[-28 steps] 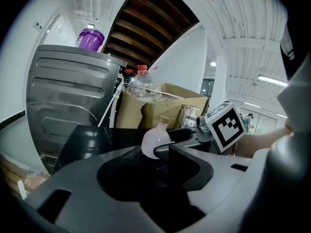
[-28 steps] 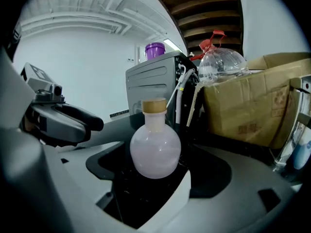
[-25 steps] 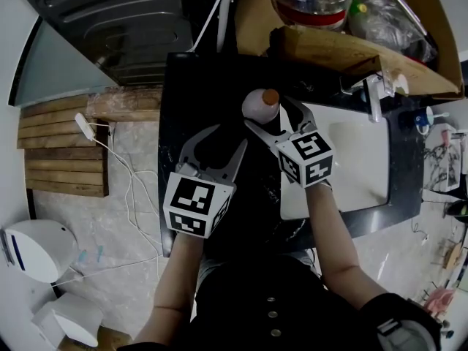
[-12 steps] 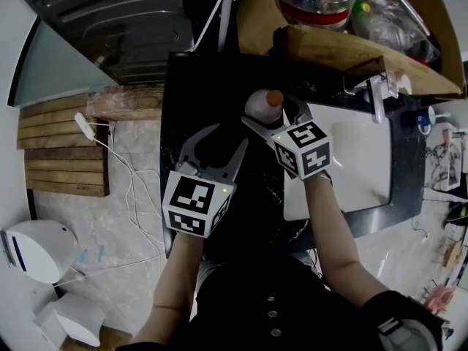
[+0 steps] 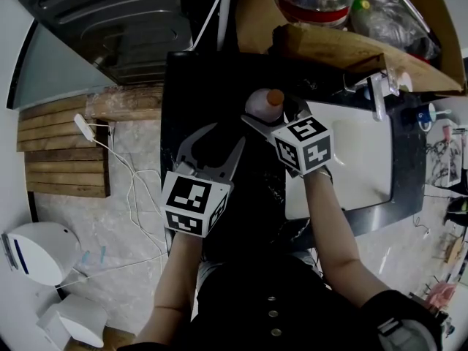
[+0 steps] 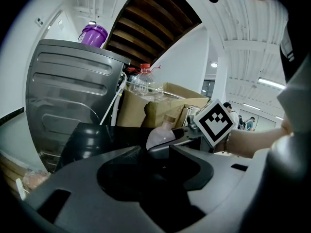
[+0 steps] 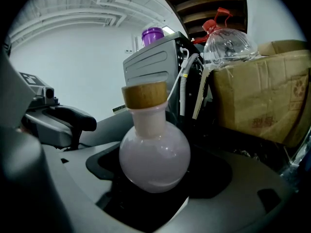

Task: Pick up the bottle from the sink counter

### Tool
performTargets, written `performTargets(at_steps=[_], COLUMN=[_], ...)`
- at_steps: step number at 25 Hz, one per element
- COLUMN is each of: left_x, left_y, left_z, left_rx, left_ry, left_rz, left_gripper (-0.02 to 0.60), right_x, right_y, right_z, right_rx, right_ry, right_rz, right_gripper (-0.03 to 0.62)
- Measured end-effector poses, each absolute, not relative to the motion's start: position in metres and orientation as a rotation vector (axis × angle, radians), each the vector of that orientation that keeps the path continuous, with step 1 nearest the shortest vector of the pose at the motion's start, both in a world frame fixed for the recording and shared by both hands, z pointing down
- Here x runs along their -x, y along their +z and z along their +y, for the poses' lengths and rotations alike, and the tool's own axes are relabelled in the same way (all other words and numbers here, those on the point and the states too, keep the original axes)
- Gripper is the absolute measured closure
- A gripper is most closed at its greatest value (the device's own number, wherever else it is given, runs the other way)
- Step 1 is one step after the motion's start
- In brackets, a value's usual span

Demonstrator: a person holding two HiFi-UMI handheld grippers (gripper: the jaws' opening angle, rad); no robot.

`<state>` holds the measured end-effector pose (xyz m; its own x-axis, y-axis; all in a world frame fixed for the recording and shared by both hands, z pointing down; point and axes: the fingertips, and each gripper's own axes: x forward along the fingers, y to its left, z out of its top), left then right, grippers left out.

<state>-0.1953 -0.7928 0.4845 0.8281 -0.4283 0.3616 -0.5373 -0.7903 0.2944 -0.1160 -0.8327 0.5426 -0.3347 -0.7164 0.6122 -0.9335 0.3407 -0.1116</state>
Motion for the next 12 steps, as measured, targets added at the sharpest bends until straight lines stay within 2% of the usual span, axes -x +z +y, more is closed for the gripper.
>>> performTargets(at_steps=[12], left_x=[0.2012], left_y=[0.4853], left_z=[-0.7989], left_rx=[-2.615], left_ry=[0.383], left_rz=[-0.722], left_gripper=[0.402], right_x=[0.1154], right_y=[0.5448], right_z=[-0.8344], right_rx=[-1.440], right_ry=[0.645], right_rz=[-2.138], right_gripper=[0.197])
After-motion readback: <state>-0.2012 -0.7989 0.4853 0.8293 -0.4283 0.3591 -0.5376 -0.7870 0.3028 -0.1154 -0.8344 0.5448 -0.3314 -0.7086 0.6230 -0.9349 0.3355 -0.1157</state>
